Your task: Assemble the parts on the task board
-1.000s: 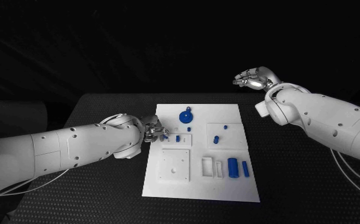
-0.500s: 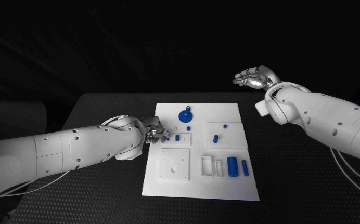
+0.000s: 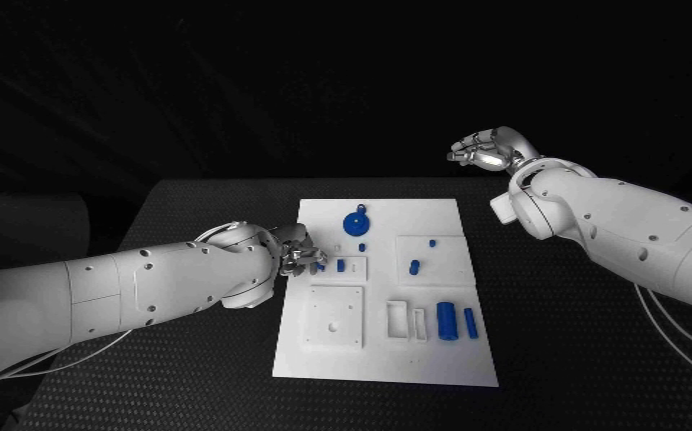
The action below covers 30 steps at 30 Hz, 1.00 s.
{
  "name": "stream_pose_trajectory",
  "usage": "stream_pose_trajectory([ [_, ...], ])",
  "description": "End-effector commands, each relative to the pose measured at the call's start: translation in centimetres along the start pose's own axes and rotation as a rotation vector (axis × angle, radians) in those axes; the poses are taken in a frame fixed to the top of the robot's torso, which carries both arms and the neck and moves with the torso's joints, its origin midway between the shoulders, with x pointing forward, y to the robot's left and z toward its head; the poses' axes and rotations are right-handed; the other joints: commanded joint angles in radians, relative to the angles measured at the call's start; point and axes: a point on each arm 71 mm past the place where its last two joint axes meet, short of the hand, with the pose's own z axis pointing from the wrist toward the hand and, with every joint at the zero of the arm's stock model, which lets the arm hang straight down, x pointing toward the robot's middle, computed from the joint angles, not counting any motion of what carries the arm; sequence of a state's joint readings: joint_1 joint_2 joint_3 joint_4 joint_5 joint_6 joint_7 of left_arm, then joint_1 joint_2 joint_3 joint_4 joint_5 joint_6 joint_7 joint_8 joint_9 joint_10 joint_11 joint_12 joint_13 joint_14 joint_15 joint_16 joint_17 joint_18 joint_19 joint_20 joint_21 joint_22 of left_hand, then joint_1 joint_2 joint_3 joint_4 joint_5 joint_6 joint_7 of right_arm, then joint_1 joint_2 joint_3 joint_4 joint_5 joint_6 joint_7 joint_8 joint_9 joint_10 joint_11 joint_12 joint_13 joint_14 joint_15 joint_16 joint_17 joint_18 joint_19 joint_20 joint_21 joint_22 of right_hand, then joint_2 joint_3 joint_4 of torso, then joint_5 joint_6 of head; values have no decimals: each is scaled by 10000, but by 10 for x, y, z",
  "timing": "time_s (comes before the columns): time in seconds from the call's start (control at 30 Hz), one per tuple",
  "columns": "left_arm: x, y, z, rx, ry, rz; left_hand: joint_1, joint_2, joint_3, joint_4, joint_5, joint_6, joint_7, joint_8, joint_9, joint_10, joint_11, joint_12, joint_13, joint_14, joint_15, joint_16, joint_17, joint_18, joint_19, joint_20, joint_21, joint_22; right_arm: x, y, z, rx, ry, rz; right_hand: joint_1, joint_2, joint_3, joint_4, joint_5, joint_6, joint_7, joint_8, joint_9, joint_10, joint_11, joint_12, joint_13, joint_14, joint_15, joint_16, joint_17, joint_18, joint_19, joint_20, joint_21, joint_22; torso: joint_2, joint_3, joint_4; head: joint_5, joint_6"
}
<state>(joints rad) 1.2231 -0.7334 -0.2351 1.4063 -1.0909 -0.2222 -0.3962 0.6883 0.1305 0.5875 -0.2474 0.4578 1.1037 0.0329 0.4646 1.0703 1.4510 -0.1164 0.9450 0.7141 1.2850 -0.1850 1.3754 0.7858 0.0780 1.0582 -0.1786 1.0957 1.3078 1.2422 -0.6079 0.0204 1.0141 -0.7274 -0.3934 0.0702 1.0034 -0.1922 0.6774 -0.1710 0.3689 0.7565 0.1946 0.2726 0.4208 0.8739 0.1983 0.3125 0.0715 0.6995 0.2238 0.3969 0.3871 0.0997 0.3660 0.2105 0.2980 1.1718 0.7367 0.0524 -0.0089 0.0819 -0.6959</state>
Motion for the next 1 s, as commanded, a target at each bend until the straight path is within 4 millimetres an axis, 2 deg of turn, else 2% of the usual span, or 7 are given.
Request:
stream_pose_trajectory([
  [0.03,0,-3,1,82,-55,191,80,73,59,-10,0,588,-630,-79,23,-316,-234,49,-17,190,-537,39,-17,162,73,-963,68,165,1,1,0,-100,122,-70,50,-21,-10,26,47,-85,327,70,-15,53,6,-55,-10,-89,-11,48,-14,-72,-75,30,-56,15,2,2,5,-11,-1],
  [0.27,7,-3,4,20,173,305,106,58,73,-7,-21,586,-627,-119,52,-327,-232,69,-40,182,-536,48,-37,167,69,-963,75,164,0,1,0,-93,117,-74,42,-20,-14,33,48,-88,328,72,-18,55,6,-59,-13,-99,-6,50,-22,-76,-82,31,-63,28,9,-10,-6,-26,-27],
  [0.67,11,-1,4,-61,430,474,143,45,90,-13,-36,587,-623,-165,85,-341,-228,91,-69,174,-534,58,-61,172,60,-960,82,162,0,0,0,-93,123,-73,39,-17,-15,39,50,-90,327,76,-22,57,6,-64,-16,-110,-1,52,-33,-80,-91,30,-71,45,2,-3,9,-33,-56],
  [1.0,12,3,2,-130,533,486,221,38,119,-70,255,628,-621,-269,157,-361,-227,144,-139,164,-530,94,-111,174,45,-949,104,160,-1,0,-1,-77,129,-78,37,-15,-16,42,50,-92,328,78,-24,57,7,-67,-18,-117,1,54,-39,-82,-96,30,-76,53,1,-5,2,-22,-98],
])
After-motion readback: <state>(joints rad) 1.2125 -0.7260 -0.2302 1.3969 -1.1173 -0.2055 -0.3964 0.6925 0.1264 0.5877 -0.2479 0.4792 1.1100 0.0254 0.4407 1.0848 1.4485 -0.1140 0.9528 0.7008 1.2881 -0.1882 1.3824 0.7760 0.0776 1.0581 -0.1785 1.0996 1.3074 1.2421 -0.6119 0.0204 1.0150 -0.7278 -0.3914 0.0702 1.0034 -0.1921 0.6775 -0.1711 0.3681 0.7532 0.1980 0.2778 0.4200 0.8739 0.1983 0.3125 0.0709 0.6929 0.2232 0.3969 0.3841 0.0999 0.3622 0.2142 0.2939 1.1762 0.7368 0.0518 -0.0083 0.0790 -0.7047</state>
